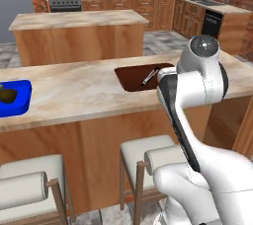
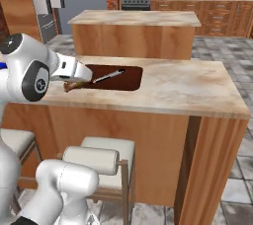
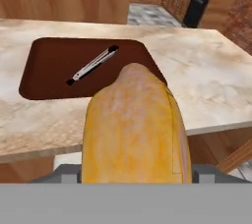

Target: Gather the mushroom and avocado from the fridge and place them on a tray on the dining counter. Then gather the steak and chicken drumstick from the fridge and place them on the other tray.

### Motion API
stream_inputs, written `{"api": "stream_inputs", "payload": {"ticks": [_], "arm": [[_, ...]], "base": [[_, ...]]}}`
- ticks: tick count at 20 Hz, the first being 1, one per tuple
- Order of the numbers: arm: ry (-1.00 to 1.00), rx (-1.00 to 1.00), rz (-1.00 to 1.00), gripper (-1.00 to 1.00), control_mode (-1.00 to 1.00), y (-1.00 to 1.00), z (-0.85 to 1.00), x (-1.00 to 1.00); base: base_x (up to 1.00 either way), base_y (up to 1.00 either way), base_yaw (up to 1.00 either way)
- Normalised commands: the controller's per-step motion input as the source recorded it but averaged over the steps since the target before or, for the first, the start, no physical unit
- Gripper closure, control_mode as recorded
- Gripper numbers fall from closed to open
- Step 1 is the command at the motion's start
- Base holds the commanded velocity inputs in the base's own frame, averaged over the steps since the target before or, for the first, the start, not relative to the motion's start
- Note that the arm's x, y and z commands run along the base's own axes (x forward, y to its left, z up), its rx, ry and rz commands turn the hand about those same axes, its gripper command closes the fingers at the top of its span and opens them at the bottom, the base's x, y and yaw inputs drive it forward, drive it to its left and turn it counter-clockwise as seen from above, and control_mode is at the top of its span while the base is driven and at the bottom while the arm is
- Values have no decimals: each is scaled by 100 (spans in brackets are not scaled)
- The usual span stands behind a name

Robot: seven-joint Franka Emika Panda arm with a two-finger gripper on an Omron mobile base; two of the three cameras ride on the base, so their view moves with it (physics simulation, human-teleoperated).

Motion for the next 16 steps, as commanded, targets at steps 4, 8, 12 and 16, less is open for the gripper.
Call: {"api": "stream_inputs", "payload": {"ticks": [4, 8, 12, 16], "arm": [[20, 3, 4, 100, -100, 17, 7, 100], [16, 2, 5, 100, -100, 5, 0, 87], [11, 0, 5, 100, -100, 0, 0, 68], [7, 0, 4, 100, -100, 1, -11, 55]], "base": [[0, 0, 0], [0, 0, 0], [0, 0, 0], [0, 0, 0]]}}
